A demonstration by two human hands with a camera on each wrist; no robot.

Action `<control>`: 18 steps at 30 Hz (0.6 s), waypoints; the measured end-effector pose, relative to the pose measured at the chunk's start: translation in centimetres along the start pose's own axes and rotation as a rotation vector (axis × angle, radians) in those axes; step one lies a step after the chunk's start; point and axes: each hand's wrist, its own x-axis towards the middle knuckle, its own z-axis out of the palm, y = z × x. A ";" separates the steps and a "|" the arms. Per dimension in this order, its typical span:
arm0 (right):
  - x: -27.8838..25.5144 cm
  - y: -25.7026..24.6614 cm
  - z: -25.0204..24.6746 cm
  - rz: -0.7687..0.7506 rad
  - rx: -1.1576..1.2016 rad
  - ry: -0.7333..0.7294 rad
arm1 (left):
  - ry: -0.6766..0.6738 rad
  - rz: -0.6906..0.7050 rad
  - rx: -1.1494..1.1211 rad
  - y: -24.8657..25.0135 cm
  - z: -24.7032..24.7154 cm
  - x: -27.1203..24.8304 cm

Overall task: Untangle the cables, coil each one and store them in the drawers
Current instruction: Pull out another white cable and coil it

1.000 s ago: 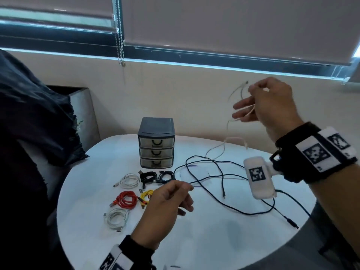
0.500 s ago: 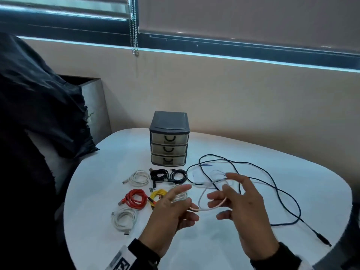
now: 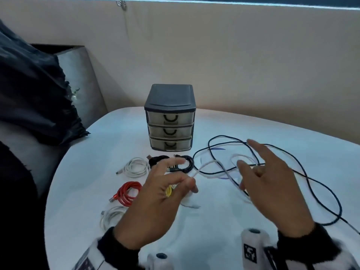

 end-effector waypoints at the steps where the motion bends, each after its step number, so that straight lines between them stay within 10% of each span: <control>1: -0.9 -0.2 0.4 -0.110 -0.160 0.066 | -0.021 0.014 -0.011 0.1 -0.1 0.0; 5: -3.1 -1.3 2.2 -0.528 -0.185 -0.045 | -0.125 0.054 -0.187 0.7 0.8 -0.3; 13: -2.4 -1.6 1.0 -0.374 0.598 -0.221 | -0.104 -0.175 -0.787 1.6 -0.2 -0.3; 18: -1.5 -0.5 2.2 -0.325 0.465 -0.108 | -0.163 -0.080 -1.179 1.9 -0.9 -0.5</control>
